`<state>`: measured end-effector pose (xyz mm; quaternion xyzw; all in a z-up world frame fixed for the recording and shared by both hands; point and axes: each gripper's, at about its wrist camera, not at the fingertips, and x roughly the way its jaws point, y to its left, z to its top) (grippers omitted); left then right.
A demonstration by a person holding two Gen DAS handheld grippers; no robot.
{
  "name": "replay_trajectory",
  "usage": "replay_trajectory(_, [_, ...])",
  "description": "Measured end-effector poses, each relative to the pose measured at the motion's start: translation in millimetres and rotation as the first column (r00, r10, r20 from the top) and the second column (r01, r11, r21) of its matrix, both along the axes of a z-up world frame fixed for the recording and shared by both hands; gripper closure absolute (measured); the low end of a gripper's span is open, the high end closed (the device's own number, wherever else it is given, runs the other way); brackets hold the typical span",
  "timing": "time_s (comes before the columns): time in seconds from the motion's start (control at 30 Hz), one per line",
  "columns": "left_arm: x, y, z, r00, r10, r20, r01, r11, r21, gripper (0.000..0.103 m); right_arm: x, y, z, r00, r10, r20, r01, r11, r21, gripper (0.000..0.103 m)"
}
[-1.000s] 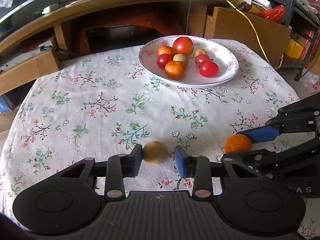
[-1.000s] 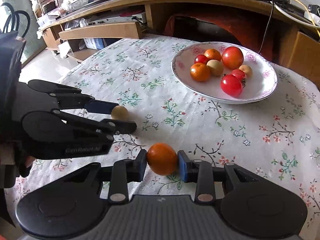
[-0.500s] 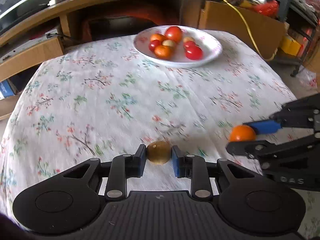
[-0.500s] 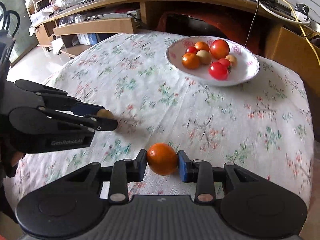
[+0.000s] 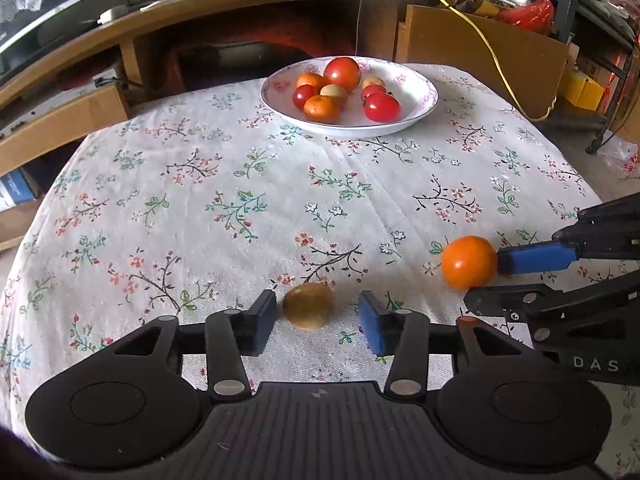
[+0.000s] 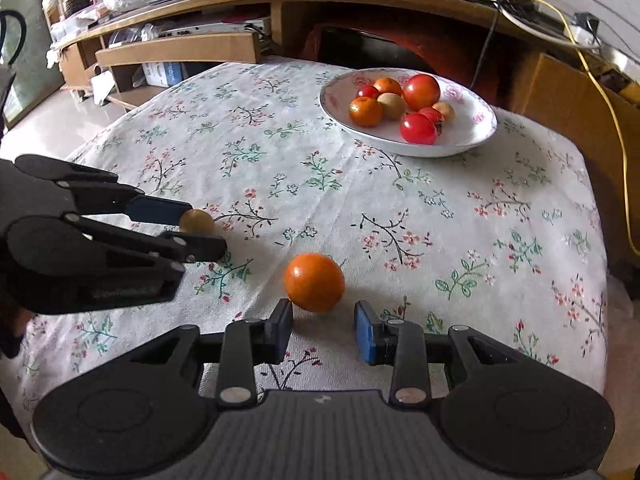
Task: Organize fruits
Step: 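Carry the tan fruit in the left tool and tangerine in the right tool to the bowl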
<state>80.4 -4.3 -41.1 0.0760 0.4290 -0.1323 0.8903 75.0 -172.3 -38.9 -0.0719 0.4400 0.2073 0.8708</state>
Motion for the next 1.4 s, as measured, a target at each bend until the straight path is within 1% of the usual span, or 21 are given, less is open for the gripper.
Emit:
replay_trajectory(0.2, [-1.1,0.4,-0.2,1.000,0.014,-0.007,-0.014,1.000,0.003,0.048,2.2,-2.6,0.8,1.000,-0.009,-0.009,0.009,0.999,0.031,0.067])
replay_trajectory(0.3, [-1.7,1.5,0.0,1.000,0.015,-0.008,-0.015,1.000,-0.001,0.049,4.3,-1.9,2.3,1.000,-0.007,-0.001,0.007,0.999,0.042,0.064])
replay_trajectory(0.4, [-1.4,-0.5,1.1,1.000,0.008,-0.012,-0.008,1.000,-0.002,0.060,8.3,-2.4,2.9,1.000,-0.010,0.006,0.009,0.999,0.050,0.064])
replay_trajectory(0.47, [-1.7,-1.5,1.4,1.000,0.008,-0.014,-0.008,1.000,-0.004,0.063,11.0,-3.0,2.6,1.000,-0.013,0.004,0.012,0.998,0.057,0.064])
replay_trajectory(0.53, [-1.2,-3.1,2.0,1.000,0.004,-0.021,-0.004,1.000,-0.009,0.069,12.3,-2.7,2.6,1.000,-0.016,0.008,0.016,0.998,0.058,0.064])
replay_trajectory(0.57, [-1.0,-4.2,2.0,1.000,0.000,-0.024,-0.001,1.000,-0.010,0.069,12.8,-1.7,2.6,1.000,-0.015,0.007,0.015,0.998,0.057,0.065])
replay_trajectory(0.6, [-1.3,-5.4,2.0,1.000,-0.002,-0.024,0.002,1.000,-0.006,0.069,13.1,-0.3,2.5,1.000,-0.011,0.002,0.011,0.998,0.055,0.069])
replay_trajectory(0.7, [-1.1,-6.7,2.3,1.000,-0.005,-0.028,0.005,1.000,-0.003,0.069,12.1,3.7,2.7,1.000,-0.010,-0.002,0.010,0.999,0.036,0.069])
replay_trajectory(0.77, [0.6,-5.5,2.5,0.999,-0.005,-0.035,0.004,1.000,-0.009,0.069,11.7,3.5,3.6,1.000,-0.013,-0.007,0.013,0.999,0.038,0.069])
replay_trajectory(0.83, [2.0,-4.3,2.4,0.999,-0.007,-0.039,0.007,1.000,-0.011,0.066,11.5,1.0,4.5,1.000,-0.019,-0.010,0.020,0.999,0.043,0.069])
replay_trajectory(1.0, [2.7,-6.2,1.1,1.000,-0.004,-0.022,0.004,1.000,-0.007,0.062,10.2,-1.2,4.7,1.000,-0.019,-0.015,0.020,0.999,0.050,0.069])
replay_trajectory(1.03, [3.0,-7.0,0.7,1.000,-0.002,-0.017,0.002,1.000,-0.004,0.058,10.0,-0.9,4.5,1.000,-0.016,-0.016,0.017,0.999,0.050,0.069])
replay_trajectory(1.13, [6.6,-5.4,-0.5,1.000,0.012,-0.011,-0.012,1.000,-0.009,0.053,10.6,-1.4,4.3,1.000,-0.017,-0.024,0.018,0.998,0.053,0.069])
replay_trajectory(1.4, [21.1,-4.3,-1.0,1.000,0.029,-0.007,-0.029,0.999,-0.032,0.052,13.5,-6.3,5.6,0.999,-0.039,-0.036,0.042,0.996,0.078,0.069])
